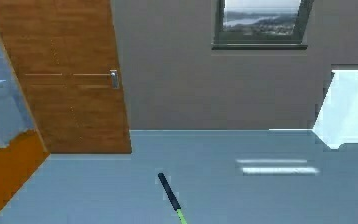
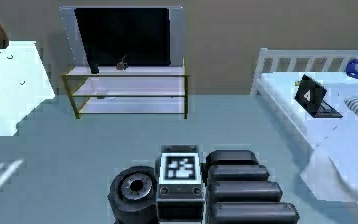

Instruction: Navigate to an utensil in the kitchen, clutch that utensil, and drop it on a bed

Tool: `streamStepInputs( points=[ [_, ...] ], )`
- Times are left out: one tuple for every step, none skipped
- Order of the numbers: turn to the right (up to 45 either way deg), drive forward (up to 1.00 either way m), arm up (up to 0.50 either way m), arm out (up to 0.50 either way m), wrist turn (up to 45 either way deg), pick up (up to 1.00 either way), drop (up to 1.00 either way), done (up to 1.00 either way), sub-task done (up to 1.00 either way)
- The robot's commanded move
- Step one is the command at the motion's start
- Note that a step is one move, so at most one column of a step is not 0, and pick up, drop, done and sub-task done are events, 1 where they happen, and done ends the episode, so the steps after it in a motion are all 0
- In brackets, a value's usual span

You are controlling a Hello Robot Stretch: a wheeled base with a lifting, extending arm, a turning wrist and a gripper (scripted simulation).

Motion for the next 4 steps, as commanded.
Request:
streamStepInputs(
  points=[
    [0.0, 0.20, 0.00, 0.00, 0.0, 0.00, 0.00, 0.00, 0.00],
    [-39.0, 0.00, 0.00, 0.00, 0.0, 0.00, 0.00, 0.00, 0.00],
    [0.0, 0.40, 0.00, 0.00, 0.0, 0.00, 0.00, 0.00, 0.00],
    [-45.0, 0.00, 0.00, 0.00, 0.0, 0.00, 0.00, 0.00, 0.00]
  ],
)
